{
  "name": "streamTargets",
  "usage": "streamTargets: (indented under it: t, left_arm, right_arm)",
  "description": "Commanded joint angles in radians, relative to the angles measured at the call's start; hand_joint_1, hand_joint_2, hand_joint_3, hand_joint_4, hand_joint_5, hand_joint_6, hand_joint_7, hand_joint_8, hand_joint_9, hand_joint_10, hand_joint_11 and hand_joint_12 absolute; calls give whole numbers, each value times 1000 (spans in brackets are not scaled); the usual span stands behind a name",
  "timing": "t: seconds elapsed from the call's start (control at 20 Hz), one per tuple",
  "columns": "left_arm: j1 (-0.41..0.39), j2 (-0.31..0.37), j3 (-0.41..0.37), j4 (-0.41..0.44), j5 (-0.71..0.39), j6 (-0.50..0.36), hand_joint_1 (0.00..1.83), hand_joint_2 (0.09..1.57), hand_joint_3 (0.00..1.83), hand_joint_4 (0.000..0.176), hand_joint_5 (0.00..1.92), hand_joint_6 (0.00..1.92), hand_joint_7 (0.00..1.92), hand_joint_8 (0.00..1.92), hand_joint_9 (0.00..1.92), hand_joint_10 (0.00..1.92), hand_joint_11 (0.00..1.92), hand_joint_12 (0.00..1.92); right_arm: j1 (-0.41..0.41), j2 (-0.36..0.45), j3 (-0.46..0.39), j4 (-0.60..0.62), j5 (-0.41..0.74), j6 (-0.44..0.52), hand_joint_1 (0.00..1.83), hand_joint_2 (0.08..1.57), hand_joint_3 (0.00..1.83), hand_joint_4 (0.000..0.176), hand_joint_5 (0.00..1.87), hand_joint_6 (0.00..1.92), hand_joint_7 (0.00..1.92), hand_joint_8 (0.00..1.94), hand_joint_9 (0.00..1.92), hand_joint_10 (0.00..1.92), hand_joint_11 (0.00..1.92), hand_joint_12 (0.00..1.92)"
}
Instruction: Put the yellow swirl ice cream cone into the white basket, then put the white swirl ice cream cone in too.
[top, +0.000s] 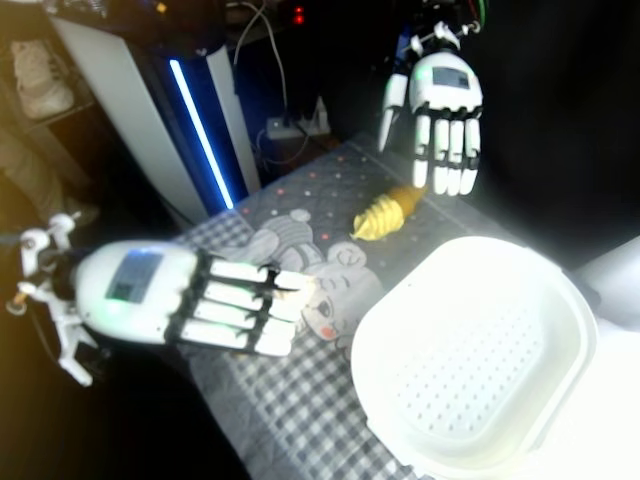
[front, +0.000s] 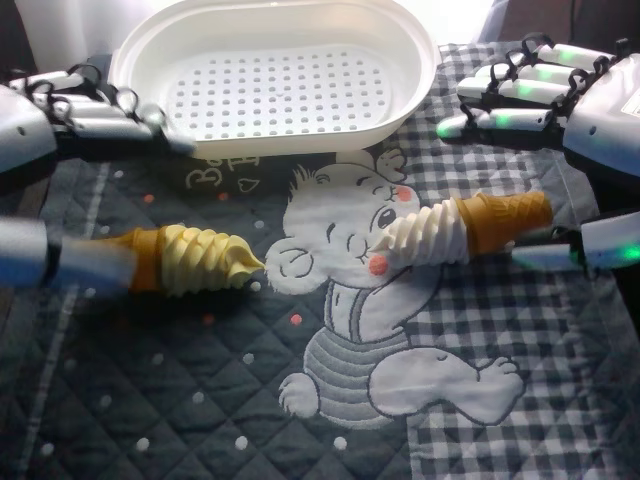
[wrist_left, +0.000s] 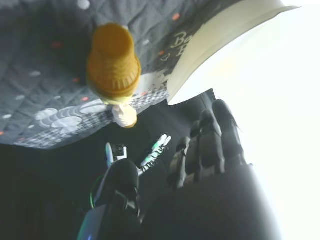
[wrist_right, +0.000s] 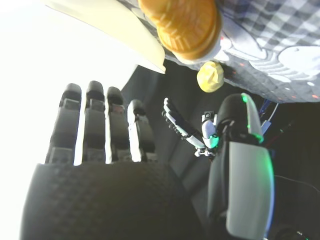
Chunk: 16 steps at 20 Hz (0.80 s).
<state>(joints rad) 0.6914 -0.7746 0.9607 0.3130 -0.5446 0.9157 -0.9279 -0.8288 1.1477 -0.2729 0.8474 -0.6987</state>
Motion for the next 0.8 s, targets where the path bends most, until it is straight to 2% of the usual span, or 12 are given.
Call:
streamTargets:
  t: [0.0, 0.05, 0.1, 0.15, 0.2, 0.3, 0.35, 0.45, 0.55, 0.6, 0.65, 0.75]
  left_arm:
    - [-17, -10, 5, -2, -69, -3, 728, 743, 0, 156, 388, 1, 397, 1, 525, 49, 98, 1155]
    - [-24, -16, 7, 12, -56, -5, 725, 711, 0, 161, 384, 0, 432, 2, 576, 38, 162, 1148]
    - [-36, -28, 11, 35, -32, -11, 729, 695, 0, 171, 382, 0, 448, 1, 595, 23, 186, 1121]
    - [-42, -39, 15, 49, -17, -15, 768, 692, 0, 154, 404, 0, 452, 0, 579, 7, 176, 1062]
    - [-42, -51, 21, 56, -1, -15, 784, 694, 0, 154, 402, 1, 454, 0, 573, 2, 185, 1005]
    - [-42, -74, 37, 60, 25, -15, 787, 678, 0, 150, 414, 1, 498, 1, 618, 4, 303, 888]
    - [-42, -86, 46, 60, 37, -15, 795, 688, 4, 152, 408, 0, 486, 0, 604, 0, 294, 875]
    - [-43, -119, 70, 60, 65, -15, 832, 684, 0, 148, 416, 4, 487, 0, 614, 1, 286, 827]
    - [-44, -158, 100, 22, 97, 30, 849, 670, 0, 143, 426, 1, 488, 1, 594, 0, 257, 860]
    - [-45, -175, 114, 5, 108, 46, 820, 687, 0, 158, 410, 0, 464, 0, 559, 0, 208, 912]
    - [-47, -191, 127, -5, 114, 51, 801, 698, 0, 160, 402, 1, 455, 1, 551, 0, 180, 948]
    - [-52, -216, 147, -17, 136, 70, 795, 729, 5, 167, 369, 0, 417, 0, 509, 0, 129, 981]
  right_arm:
    - [7, 1, 6, 36, 107, -2, 751, 991, 8, 113, 344, 5, 164, 4, 179, 15, 0, 628]
    - [7, 1, 6, 36, 107, -2, 742, 1001, 9, 100, 348, 5, 175, 7, 192, 15, 0, 633]
    - [7, 1, 7, 36, 107, -2, 719, 1006, 5, 118, 341, 1, 172, 2, 191, 8, 0, 613]
    - [7, 1, 7, 36, 107, -2, 712, 1005, 3, 115, 354, 6, 188, 8, 203, 11, 0, 609]
    - [7, 1, 7, 36, 107, -2, 728, 1006, 2, 111, 358, 6, 190, 7, 202, 9, 0, 611]
    - [8, 1, 7, 37, 107, -2, 733, 1011, 1, 128, 346, 0, 171, 0, 184, 1, 0, 572]
    - [8, 1, 7, 37, 107, -2, 789, 1008, 0, 93, 361, 3, 173, 1, 179, 0, 0, 611]
    - [8, 0, 7, 38, 107, -2, 747, 1019, 1, 109, 353, 1, 159, 1, 171, 1, 0, 639]
    - [8, 0, 6, 39, 107, -2, 747, 1020, 0, 107, 365, 2, 151, 0, 165, 0, 0, 564]
    - [8, 0, 6, 39, 107, -2, 750, 1017, 0, 102, 364, 1, 157, 1, 173, 2, 0, 598]
    - [8, 0, 6, 39, 107, -2, 775, 1013, 0, 88, 372, 3, 159, 2, 175, 3, 0, 609]
    - [8, 0, 6, 39, 107, -2, 801, 1013, 0, 90, 369, 1, 142, 0, 151, 0, 0, 609]
